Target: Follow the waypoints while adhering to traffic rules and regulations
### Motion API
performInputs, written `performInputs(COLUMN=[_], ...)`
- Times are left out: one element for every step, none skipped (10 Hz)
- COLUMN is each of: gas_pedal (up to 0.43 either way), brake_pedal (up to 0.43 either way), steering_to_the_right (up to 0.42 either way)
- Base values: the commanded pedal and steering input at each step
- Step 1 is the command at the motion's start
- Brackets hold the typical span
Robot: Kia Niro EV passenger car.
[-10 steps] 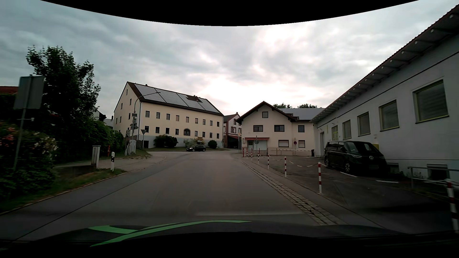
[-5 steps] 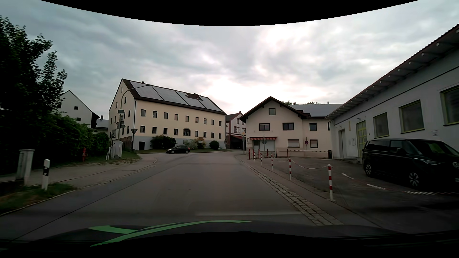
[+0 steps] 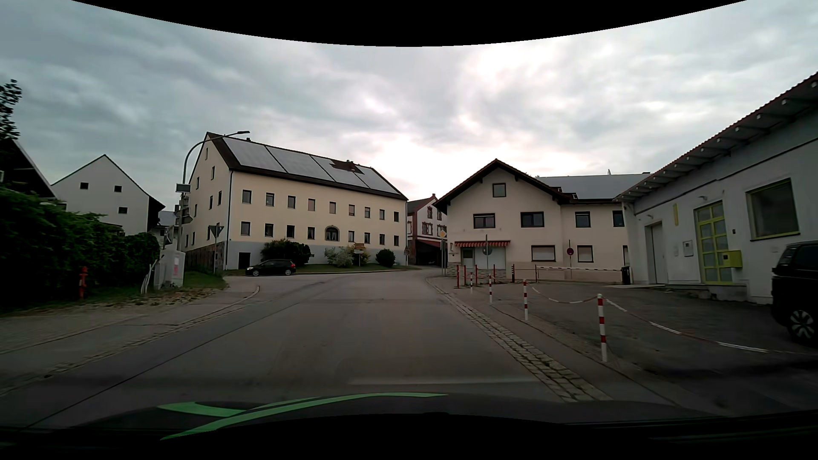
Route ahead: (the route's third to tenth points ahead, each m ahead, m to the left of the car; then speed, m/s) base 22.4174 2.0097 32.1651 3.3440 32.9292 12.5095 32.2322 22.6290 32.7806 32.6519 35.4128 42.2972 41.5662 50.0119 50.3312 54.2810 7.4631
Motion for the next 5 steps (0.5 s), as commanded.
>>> performInputs(gas_pedal=[0.008, 0.020, 0.020, 0.020, 0.020], brake_pedal=[0.000, 0.000, 0.000, 0.000, 0.000], steering_to_the_right=[-0.012, -0.012, -0.010, -0.009, -0.008])
